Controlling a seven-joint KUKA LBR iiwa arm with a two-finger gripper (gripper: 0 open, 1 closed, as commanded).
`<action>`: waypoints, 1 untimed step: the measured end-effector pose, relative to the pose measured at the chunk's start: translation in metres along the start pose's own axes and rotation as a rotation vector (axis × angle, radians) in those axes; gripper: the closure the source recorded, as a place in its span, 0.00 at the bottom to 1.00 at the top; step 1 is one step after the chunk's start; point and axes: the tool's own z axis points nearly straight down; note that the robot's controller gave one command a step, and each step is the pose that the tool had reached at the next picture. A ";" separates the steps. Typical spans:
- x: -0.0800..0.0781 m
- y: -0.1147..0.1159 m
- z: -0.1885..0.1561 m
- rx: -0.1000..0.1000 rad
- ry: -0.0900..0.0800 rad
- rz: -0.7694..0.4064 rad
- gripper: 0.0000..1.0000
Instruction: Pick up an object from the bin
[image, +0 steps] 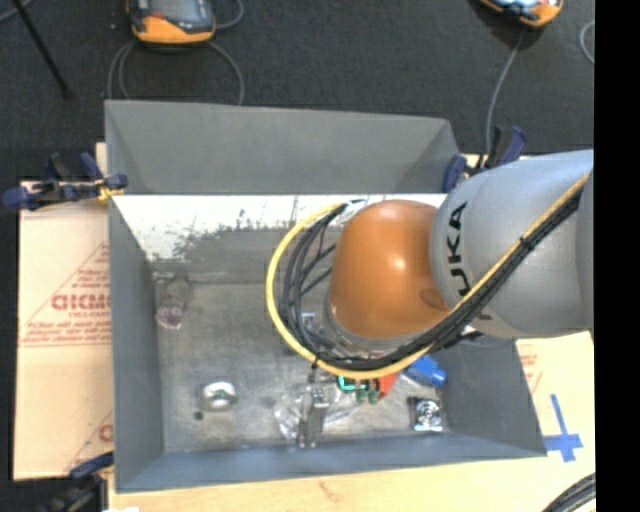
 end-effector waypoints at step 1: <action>-0.007 0.054 -0.047 -0.004 -0.013 -0.019 0.00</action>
Offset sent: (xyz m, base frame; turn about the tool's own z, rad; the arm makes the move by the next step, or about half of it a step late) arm 0.0059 0.0505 0.0439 -0.0109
